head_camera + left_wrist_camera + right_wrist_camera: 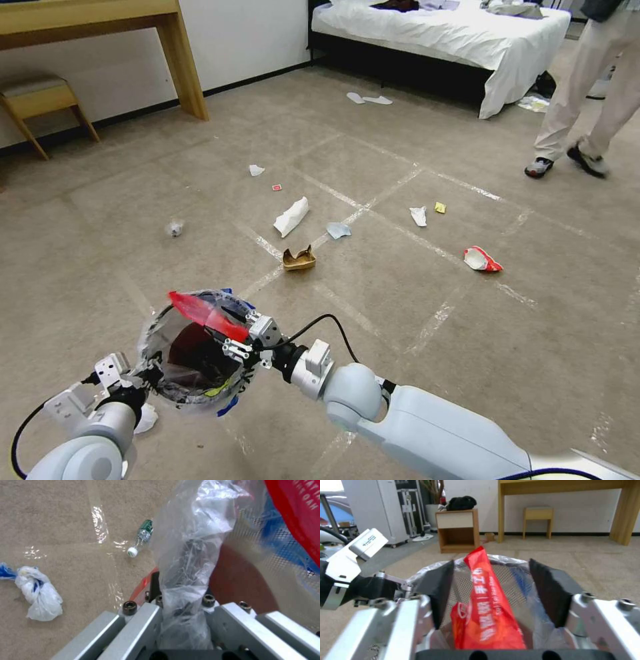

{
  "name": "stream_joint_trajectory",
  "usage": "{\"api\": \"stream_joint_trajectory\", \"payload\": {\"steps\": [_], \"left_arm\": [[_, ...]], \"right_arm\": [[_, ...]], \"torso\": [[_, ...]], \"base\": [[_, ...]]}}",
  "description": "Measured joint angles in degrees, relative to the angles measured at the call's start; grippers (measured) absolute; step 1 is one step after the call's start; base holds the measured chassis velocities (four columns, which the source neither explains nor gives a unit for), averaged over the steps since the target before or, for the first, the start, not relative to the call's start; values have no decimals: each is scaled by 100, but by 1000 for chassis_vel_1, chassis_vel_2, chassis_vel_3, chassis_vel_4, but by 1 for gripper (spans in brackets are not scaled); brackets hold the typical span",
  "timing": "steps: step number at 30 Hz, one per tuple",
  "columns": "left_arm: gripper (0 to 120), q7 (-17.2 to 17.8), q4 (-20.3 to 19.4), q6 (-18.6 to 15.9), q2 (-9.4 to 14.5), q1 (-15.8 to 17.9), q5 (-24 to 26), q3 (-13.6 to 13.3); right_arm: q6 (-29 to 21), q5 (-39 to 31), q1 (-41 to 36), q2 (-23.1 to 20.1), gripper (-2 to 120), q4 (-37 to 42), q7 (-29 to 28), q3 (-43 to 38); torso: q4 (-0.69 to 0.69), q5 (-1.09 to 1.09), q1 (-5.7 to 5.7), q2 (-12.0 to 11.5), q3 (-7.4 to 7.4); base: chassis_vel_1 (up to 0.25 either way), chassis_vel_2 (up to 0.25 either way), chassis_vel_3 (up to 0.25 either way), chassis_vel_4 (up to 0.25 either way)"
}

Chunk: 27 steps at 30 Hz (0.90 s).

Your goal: Pick up the trash bin and place the garbage on the floor into it.

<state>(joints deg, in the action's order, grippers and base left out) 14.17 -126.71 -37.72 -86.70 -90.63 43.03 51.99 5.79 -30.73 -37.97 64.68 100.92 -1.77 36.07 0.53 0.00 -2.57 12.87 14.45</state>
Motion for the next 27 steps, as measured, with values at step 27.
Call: {"api": "stream_joint_trajectory", "payload": {"steps": [27], "left_arm": [[1, -43, -72, 36, 8, -50, -23, 41]], "right_arm": [[650, -1089, -1625, 62, 100, 1514, 311, -3681]], "torso": [[2, 2, 0, -1, 0]], "base": [[0, 0, 0, 0]]}}
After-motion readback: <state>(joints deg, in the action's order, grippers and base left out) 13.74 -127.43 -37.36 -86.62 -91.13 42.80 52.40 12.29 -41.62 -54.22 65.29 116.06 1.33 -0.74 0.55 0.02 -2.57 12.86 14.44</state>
